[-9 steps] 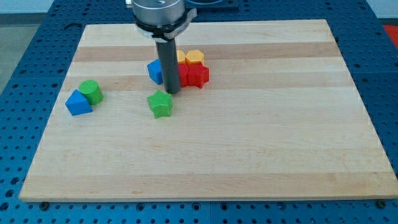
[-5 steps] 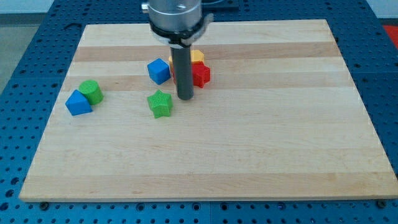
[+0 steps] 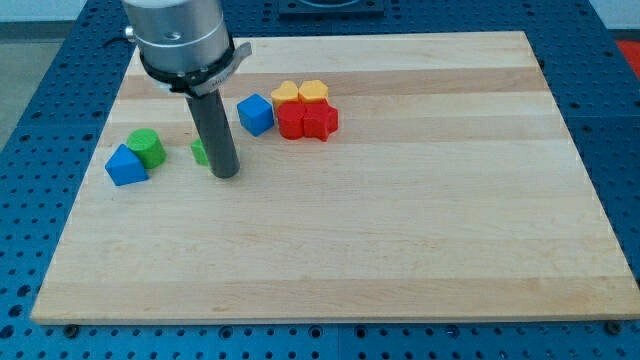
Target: Slide the green star above the blue cube
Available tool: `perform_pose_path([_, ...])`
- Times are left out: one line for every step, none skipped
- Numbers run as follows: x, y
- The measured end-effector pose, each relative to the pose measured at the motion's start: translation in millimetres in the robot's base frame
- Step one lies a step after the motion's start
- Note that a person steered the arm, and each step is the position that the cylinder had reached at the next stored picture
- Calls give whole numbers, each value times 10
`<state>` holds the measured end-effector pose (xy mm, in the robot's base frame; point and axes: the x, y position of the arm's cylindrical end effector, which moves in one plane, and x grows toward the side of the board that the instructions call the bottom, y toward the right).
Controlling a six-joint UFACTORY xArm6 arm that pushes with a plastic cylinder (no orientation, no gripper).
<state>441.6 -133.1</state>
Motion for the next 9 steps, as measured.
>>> perform_pose_path([-133, -88])
perform_pose_path([-233, -141])
perform_pose_path([-154, -141])
perform_pose_path([-112, -183])
perform_pose_path([-229, -315])
perform_pose_path([-594, -320])
perform_pose_path([-921, -320])
perform_pose_path([-960, -319])
perform_pose_path([-864, -368])
